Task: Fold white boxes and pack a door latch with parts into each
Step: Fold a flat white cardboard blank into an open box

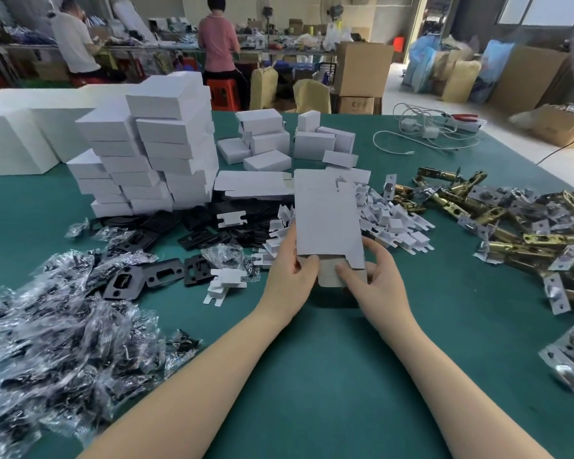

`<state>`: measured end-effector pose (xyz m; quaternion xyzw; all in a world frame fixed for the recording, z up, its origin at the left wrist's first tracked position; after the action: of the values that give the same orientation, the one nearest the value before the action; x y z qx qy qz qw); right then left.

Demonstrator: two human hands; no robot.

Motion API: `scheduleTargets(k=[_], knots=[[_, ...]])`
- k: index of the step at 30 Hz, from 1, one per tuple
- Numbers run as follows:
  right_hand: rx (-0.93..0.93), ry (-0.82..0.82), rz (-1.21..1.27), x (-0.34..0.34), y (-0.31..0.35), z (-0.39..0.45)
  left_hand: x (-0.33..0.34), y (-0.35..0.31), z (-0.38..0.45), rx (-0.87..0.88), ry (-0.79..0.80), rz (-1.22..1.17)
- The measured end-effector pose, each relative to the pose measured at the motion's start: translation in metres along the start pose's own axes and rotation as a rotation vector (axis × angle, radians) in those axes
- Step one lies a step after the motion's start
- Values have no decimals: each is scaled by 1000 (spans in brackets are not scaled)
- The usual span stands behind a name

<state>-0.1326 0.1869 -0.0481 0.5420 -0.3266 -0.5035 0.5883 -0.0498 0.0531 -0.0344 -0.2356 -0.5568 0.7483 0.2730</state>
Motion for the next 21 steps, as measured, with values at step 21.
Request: scheduleTargets(k=[21], knots=[[-128, 79, -181, 30, 20, -1, -22, -4, 3, 48, -194, 91]])
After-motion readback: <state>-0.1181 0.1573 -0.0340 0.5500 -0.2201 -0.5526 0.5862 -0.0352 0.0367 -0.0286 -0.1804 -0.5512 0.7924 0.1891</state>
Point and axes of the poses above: each hand's wrist, its own z-axis towards the middle knuckle, its own x-axis out of the palm, y = z × x, the point moved 10 cm from there along z, towards the middle knuckle, and after that the axes turned 12 degrees about -y, right-handed, at the moved point
